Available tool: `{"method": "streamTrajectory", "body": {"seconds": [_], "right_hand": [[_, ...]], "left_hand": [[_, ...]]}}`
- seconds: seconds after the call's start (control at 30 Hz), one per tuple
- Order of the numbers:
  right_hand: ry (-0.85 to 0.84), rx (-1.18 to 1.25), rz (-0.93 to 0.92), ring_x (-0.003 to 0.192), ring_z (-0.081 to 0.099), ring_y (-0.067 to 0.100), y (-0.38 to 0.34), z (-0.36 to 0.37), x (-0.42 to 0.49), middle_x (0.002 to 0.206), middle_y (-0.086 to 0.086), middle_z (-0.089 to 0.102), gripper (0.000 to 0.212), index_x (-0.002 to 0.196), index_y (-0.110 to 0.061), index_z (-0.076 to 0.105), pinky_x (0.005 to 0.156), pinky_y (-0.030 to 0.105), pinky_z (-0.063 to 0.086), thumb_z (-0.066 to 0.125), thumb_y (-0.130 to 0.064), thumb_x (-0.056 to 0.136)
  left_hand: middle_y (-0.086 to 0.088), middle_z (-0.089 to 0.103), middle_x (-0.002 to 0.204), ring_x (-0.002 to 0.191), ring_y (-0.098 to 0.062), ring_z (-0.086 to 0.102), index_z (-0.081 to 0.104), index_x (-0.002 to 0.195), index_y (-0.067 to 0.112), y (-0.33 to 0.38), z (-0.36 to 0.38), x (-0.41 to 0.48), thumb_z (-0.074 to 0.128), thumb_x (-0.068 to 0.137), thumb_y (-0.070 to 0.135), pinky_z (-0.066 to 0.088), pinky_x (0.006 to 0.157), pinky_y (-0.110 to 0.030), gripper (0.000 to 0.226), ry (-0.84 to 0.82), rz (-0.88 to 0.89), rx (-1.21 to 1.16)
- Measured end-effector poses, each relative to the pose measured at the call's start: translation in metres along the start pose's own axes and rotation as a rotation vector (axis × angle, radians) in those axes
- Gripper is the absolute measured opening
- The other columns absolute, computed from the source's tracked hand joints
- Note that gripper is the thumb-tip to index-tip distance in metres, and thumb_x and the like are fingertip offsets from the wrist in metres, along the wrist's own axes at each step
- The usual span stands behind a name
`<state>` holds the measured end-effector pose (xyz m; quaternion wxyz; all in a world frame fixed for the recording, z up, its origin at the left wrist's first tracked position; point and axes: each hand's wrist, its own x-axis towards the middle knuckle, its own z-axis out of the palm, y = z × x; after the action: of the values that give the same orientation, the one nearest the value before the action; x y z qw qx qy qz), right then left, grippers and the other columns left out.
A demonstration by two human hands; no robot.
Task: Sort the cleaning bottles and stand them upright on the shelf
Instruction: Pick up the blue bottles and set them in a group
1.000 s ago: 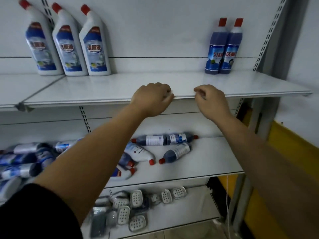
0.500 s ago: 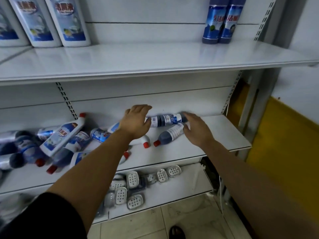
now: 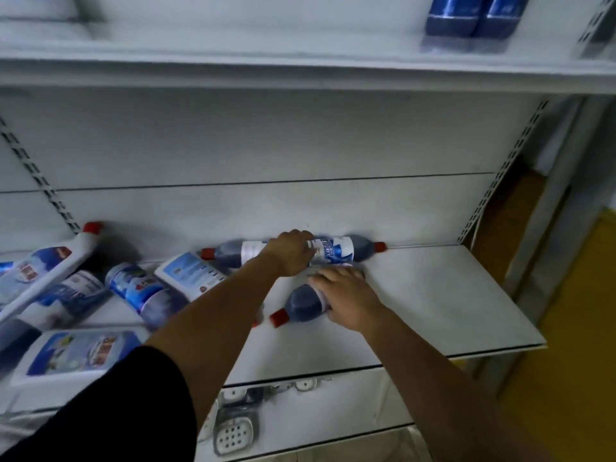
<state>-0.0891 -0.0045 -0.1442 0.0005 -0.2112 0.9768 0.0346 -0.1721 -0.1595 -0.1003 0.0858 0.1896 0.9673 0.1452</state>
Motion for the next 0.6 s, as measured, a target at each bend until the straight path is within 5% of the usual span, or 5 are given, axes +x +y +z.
{"method": "streamTrajectory", "body": {"seconds": [0.17, 0.3, 0.47, 0.6], "right_hand": [[0.023, 0.028, 0.068, 0.136, 0.035, 0.020, 0.053, 0.021, -0.020, 0.147, -0.006, 0.039, 0.072, 0.144, -0.032, 0.036, 0.117, 0.042, 0.020, 0.069, -0.041, 0.081], [0.055, 0.135, 0.240, 0.130, 0.044, 0.016, 0.095, 0.028, -0.044, 0.140, -0.008, 0.049, 0.073, 0.142, -0.033, 0.040, 0.112, 0.037, 0.029, 0.072, -0.045, 0.078], [0.233, 0.416, 0.523, 0.103, 0.063, 0.016, 0.114, 0.022, -0.057, 0.114, -0.005, 0.065, 0.061, 0.126, -0.022, 0.055, 0.088, 0.024, 0.048, 0.078, -0.043, 0.074], [0.342, 0.842, 0.766, 0.103, 0.061, 0.024, 0.105, 0.000, -0.060, 0.115, 0.004, 0.060, 0.044, 0.127, -0.011, 0.048, 0.081, 0.023, 0.044, 0.067, -0.026, 0.090]], "left_hand": [[-0.005, 0.049, 0.144, 0.126, -0.028, 0.048, 0.041, 0.145, 0.027, 0.009, 0.028, 0.046, 0.055, 0.091, 0.056, 0.040, 0.105, -0.045, 0.062, -0.034, 0.023, 0.156], [-0.007, 0.042, 0.146, 0.131, -0.031, 0.042, 0.035, 0.148, 0.024, 0.024, 0.040, 0.059, 0.066, 0.079, 0.065, 0.038, 0.105, -0.046, 0.086, -0.004, 0.046, 0.394], [-0.017, 0.053, 0.136, 0.122, -0.036, 0.055, 0.032, 0.141, 0.010, 0.048, 0.049, 0.057, 0.062, 0.094, 0.036, 0.045, 0.101, -0.045, 0.061, -0.023, 0.008, 0.152], [-0.014, 0.054, 0.133, 0.119, -0.031, 0.056, 0.034, 0.140, 0.006, 0.048, 0.040, 0.043, 0.064, 0.094, 0.034, 0.047, 0.099, -0.036, 0.062, -0.103, -0.047, -0.145]]}}
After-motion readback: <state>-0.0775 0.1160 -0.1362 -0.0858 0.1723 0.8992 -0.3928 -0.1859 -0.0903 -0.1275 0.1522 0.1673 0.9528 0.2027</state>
